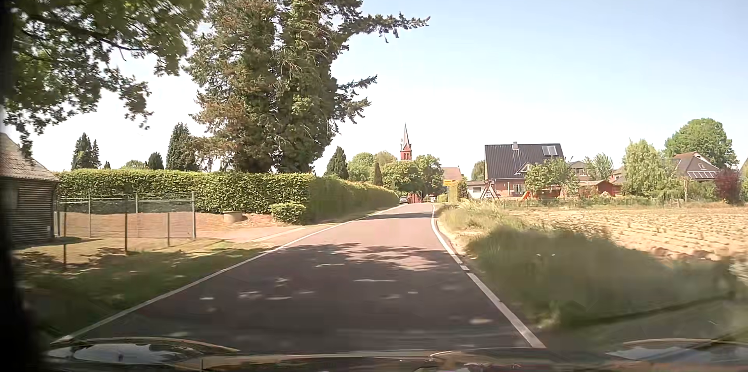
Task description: Follow the waypoints while adhering to traffic rules and regulations
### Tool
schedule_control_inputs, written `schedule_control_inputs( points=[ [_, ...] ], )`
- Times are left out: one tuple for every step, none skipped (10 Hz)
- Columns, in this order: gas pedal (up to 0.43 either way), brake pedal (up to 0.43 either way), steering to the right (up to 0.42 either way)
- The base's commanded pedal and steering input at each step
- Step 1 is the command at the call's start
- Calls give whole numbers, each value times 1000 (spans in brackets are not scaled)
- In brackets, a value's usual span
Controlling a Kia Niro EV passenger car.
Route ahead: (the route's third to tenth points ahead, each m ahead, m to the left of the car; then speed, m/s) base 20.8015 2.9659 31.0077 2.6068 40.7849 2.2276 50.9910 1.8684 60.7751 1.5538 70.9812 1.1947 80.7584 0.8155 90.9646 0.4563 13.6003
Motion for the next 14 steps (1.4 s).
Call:
schedule_control_inputs(
  points=[
    [39,0,2],
    [39,0,2],
    [39,0,3],
    [59,0,3],
    [59,0,4],
    [59,0,5],
    [59,0,7],
    [67,0,9],
    [67,0,9],
    [98,0,10],
    [118,0,11],
    [138,0,11],
    [138,0,11],
    [138,0,12]
  ],
)
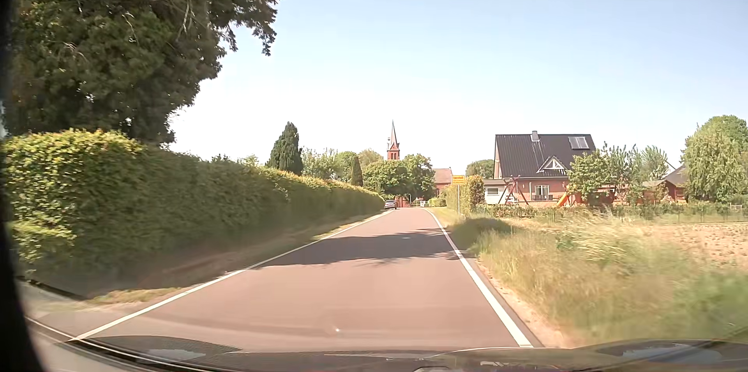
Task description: Follow the waypoints while adhering to traffic rules and regulations
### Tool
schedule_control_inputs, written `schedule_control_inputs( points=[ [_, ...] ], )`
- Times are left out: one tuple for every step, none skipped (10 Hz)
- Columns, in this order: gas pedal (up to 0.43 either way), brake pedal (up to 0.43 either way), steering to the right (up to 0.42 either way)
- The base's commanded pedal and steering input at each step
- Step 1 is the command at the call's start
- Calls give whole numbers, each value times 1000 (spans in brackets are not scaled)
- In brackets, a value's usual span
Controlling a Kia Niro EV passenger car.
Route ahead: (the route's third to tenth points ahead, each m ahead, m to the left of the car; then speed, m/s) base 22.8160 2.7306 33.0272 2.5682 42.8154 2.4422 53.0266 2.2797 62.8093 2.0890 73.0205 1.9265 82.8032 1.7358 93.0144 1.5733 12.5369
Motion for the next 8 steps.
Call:
schedule_control_inputs(
  points=[
    [138,0,12],
    [150,0,12],
    [169,0,12],
    [177,0,12],
    [177,0,12],
    [177,0,11],
    [177,0,11],
    [177,0,10]
  ],
)
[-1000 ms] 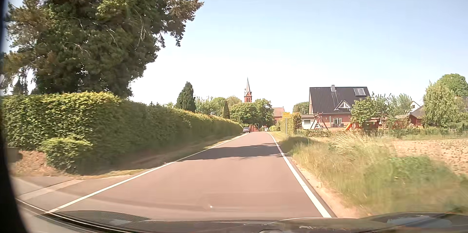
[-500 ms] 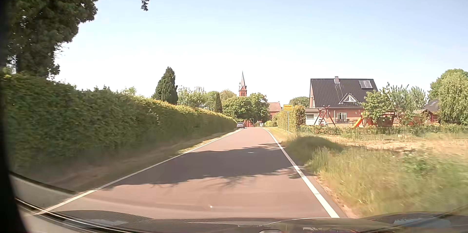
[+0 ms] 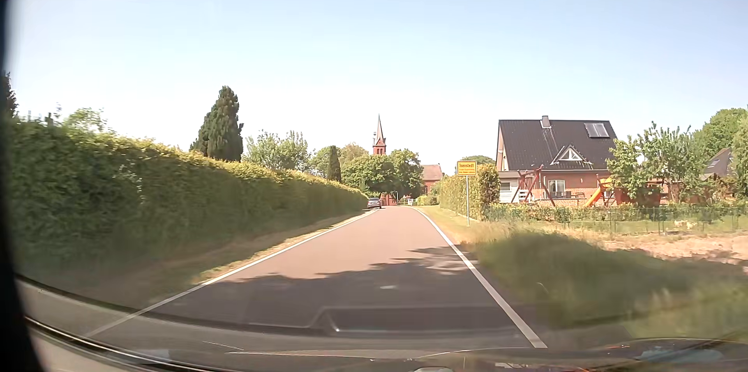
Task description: Follow the waypoints while adhering to traffic rules and regulations
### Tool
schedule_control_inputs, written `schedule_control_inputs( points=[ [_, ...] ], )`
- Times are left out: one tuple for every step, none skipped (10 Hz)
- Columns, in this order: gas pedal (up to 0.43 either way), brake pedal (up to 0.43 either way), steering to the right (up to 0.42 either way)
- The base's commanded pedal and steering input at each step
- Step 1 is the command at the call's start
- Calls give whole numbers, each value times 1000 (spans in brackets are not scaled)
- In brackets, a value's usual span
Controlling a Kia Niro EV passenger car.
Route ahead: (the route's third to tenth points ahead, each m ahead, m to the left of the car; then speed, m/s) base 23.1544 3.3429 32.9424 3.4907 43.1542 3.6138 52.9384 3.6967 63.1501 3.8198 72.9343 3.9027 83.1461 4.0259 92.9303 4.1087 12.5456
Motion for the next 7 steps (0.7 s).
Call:
schedule_control_inputs(
  points=[
    [177,0,7],
    [177,0,5],
    [177,0,5],
    [177,0,5],
    [177,0,5],
    [177,0,2],
    [177,0,0]
  ],
)
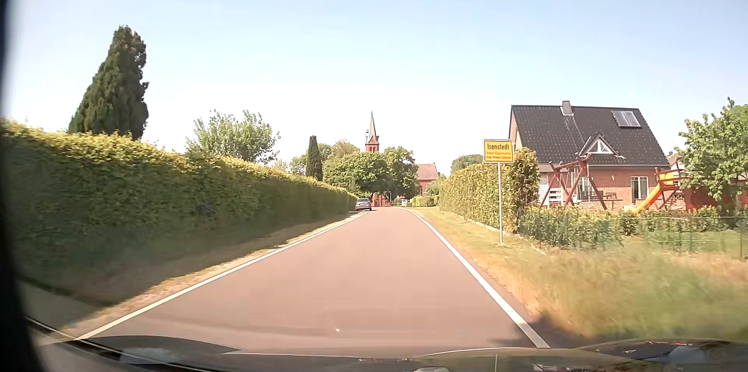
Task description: Follow the waypoints while adhering to traffic rules and regulations
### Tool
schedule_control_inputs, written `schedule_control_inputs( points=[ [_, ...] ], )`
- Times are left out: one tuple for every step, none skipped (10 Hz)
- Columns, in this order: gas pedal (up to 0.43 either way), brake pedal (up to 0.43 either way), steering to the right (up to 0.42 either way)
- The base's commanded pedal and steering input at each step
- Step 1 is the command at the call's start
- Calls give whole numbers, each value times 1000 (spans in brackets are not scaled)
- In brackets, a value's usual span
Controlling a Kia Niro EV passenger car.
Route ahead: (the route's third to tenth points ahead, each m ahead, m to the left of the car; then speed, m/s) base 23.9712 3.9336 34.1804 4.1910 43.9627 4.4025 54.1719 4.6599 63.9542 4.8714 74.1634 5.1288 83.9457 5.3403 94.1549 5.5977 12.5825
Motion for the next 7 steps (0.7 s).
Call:
schedule_control_inputs(
  points=[
    [177,0,-1],
    [177,0,0],
    [177,0,0],
    [177,0,0],
    [177,0,-1],
    [177,0,-1],
    [177,0,-1]
  ],
)
